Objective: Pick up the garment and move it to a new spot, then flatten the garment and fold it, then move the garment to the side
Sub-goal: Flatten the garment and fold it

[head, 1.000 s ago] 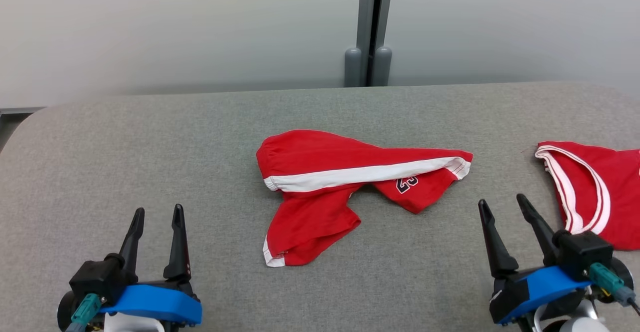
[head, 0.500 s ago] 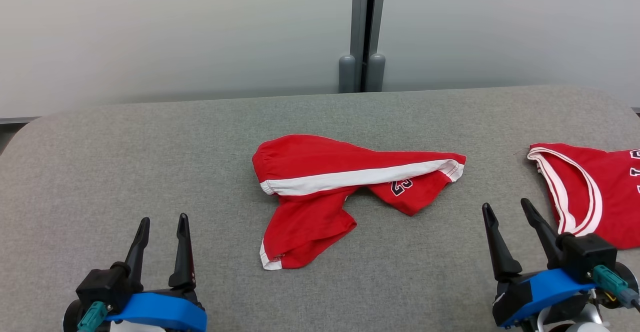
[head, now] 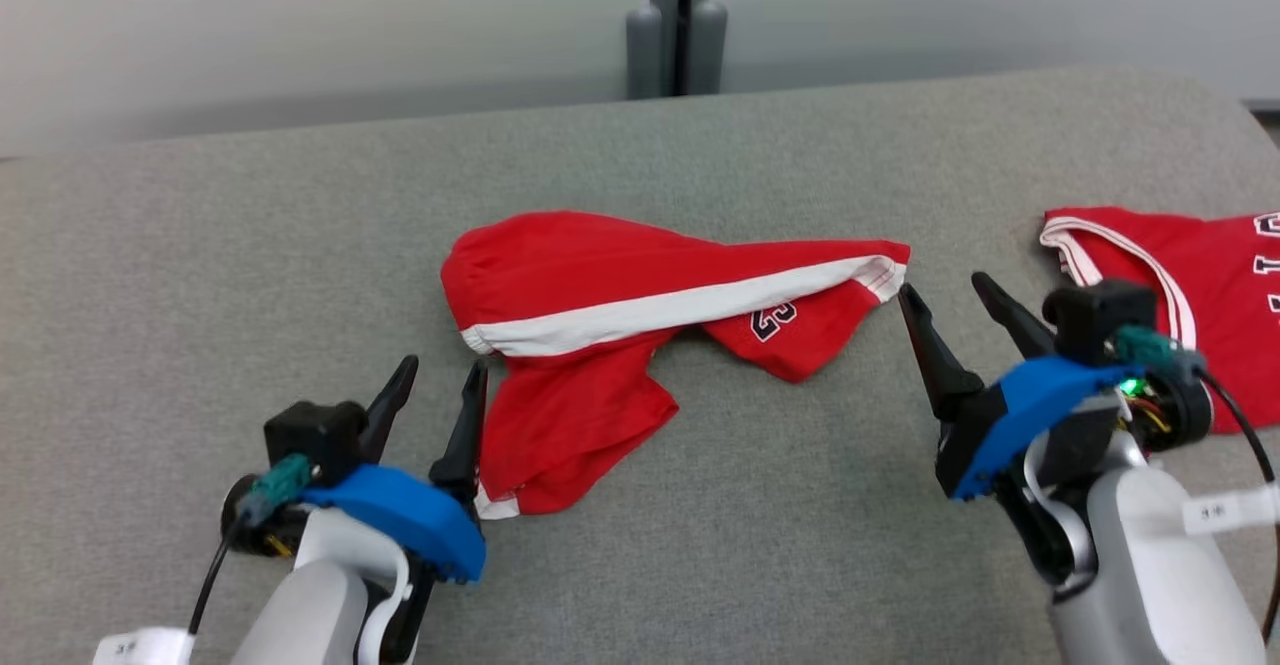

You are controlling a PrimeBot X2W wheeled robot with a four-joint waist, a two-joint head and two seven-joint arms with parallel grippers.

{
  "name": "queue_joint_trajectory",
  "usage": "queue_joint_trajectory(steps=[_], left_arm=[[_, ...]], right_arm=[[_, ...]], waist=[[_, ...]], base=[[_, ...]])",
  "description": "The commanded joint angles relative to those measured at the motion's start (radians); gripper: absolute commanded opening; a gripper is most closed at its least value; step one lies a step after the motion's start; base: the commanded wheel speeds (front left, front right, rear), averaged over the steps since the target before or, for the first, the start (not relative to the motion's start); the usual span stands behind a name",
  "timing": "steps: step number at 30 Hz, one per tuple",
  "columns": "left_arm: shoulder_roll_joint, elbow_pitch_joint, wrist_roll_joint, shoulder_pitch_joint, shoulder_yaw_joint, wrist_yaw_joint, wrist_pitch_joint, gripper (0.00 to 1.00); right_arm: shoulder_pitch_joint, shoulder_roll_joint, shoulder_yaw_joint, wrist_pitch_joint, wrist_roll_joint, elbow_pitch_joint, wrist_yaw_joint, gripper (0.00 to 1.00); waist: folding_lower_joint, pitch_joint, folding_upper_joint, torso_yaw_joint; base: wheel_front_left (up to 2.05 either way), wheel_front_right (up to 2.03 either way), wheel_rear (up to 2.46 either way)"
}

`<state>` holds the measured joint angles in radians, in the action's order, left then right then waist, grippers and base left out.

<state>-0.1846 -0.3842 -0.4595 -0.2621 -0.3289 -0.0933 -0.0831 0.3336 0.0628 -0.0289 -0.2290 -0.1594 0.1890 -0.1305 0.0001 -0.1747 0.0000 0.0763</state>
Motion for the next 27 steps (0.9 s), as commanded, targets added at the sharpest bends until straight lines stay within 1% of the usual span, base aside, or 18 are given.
queue_joint_trajectory(steps=[1, 3, 4, 8, 13, 17, 18, 19, 22, 27], left_arm=[[0.003, -0.005, -0.005, -0.017, 0.001, -0.004, 0.0, 1.0], [0.022, -0.06, -0.047, -0.075, -0.01, -0.021, 0.033, 1.0], [0.022, -0.06, -0.047, -0.075, -0.01, -0.021, 0.033, 1.0], [0.04, -0.139, -0.102, -0.141, -0.007, -0.03, 0.051, 1.0], [0.032, -0.186, -0.121, -0.182, -0.018, -0.033, 0.043, 1.0], [0.026, -0.194, -0.128, -0.206, -0.026, -0.036, 0.026, 1.0], [0.021, -0.196, -0.128, -0.21, -0.029, -0.036, 0.019, 0.62], [0.018, -0.198, -0.127, -0.213, -0.033, -0.037, 0.015, 0.0], [0.015, -0.198, -0.13, -0.221, -0.056, -0.038, 0.009, 0.0], [0.016, -0.191, -0.137, -0.232, -0.09, -0.038, 0.003, 0.0]], right_arm=[[0.011, 0.004, -0.002, -0.001, -0.002, 0.008, -0.001, 1.0], [0.087, 0.018, -0.019, 0.0, -0.003, 0.092, -0.001, 1.0], [0.087, 0.018, -0.019, 0.0, -0.003, 0.092, -0.001, 1.0], [0.145, 0.018, -0.057, 0.037, -0.026, 0.182, 0.0, 1.0], [0.183, 0.022, -0.07, 0.064, -0.041, 0.244, -0.001, 1.0], [0.215, 0.022, -0.071, 0.074, -0.056, 0.28, -0.001, 1.0], [0.226, 0.021, -0.069, 0.071, -0.061, 0.297, -0.001, 1.0], [0.238, 0.02, -0.066, 0.061, -0.065, 0.316, -0.001, 1.0], [0.288, 0.016, -0.041, 0.031, -0.064, 0.376, -0.001, 1.0], [0.368, -0.004, 0.045, -0.006, -0.022, 0.492, -0.001, 1.0]], waist=[[-0.0001, -0.006, 0.0, -0.002], [-0.0001, -0.039, 0.0, 0.006], [-0.0001, -0.039, 0.0, 0.006], [-0.0001, -0.075, 0.0, 0.018], [-0.0001, -0.1, 0.0, 0.031], [-0.0001, -0.113, 0.0, 0.035], [-0.0001, -0.117, 0.0, 0.035], [-0.0001, -0.12, 0.0, 0.034], [-0.0001, -0.131, 0.0, 0.028], [-0.0001, -0.151, 0.0, 0.005]], base=[[0.0, 0.0, 0.0], [0.0, 0.0, 0.0], [0.0, 0.0, 0.0], [0.0, 0.0, 0.0], [0.0, 0.0, 0.0], [0.0, 0.0, 0.0], [0.0, 0.0, 0.0], [0.0, 0.0, 0.0], [0.0, 0.0, 0.0], [0.0, 0.0, 0.0]])
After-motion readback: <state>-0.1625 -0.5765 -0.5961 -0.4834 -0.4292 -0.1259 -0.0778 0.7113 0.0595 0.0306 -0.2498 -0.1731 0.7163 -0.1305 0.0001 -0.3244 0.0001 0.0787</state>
